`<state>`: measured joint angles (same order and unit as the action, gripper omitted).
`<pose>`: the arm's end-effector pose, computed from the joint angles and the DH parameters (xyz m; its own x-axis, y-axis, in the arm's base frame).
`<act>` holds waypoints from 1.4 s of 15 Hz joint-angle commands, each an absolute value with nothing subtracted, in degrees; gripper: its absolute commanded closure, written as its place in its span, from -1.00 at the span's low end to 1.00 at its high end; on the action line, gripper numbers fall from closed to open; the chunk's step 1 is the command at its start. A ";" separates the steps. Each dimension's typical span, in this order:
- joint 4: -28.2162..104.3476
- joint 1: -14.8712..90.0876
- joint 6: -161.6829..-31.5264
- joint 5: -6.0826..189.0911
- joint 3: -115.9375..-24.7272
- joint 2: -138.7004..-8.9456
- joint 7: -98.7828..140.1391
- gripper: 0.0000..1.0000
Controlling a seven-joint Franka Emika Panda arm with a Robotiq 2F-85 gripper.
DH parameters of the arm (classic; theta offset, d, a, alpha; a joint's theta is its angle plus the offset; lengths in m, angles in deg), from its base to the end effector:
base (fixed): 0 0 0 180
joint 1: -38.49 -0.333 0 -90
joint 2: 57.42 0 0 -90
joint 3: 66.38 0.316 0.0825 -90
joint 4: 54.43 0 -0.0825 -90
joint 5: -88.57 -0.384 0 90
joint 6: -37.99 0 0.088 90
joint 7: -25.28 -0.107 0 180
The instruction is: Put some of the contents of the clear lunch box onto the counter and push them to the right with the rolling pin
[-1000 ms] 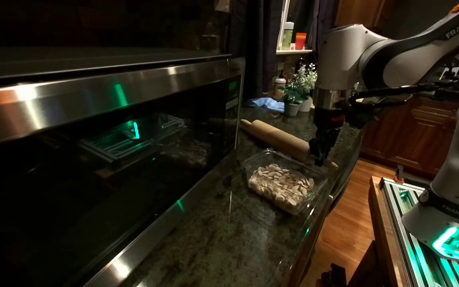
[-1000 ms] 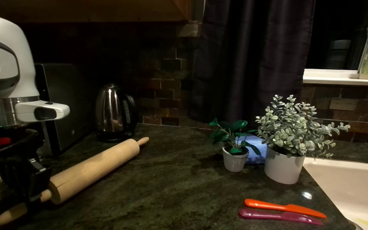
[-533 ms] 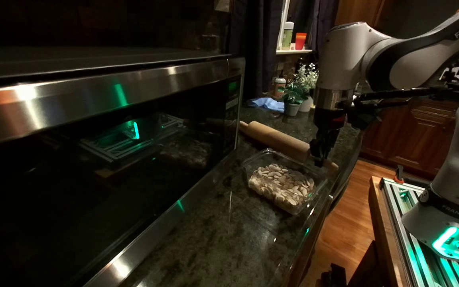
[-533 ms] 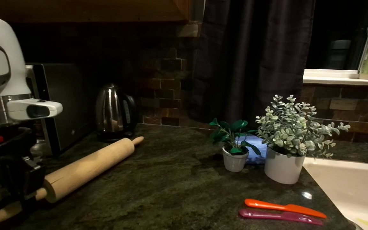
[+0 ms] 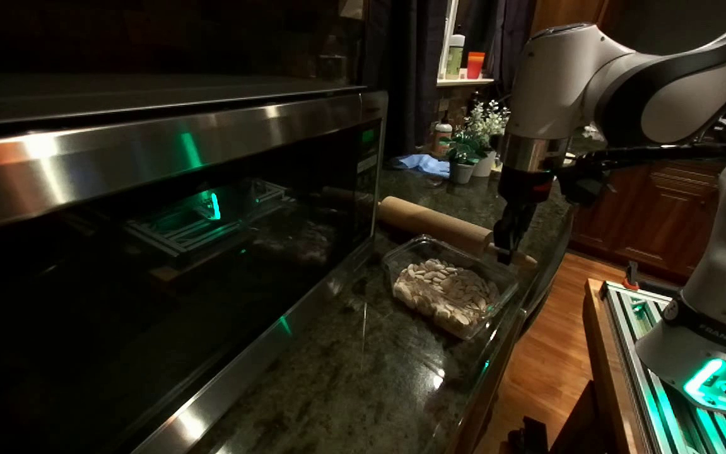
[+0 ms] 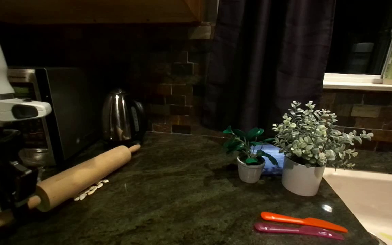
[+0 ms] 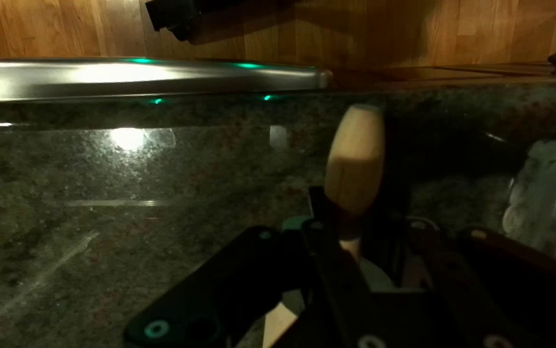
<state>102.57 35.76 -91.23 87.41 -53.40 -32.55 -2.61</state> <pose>0.3526 0.0930 0.3430 0.9688 -0.2472 -0.0150 -0.2446 -0.9646 0.0981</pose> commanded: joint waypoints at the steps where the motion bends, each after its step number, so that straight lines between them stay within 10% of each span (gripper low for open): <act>1: 103.00 34.90 -92.27 85.65 -55.01 -32.96 0.06 0.87; 21: 103.55 38.27 -95.09 79.64 -60.83 -39.21 5.06 0.87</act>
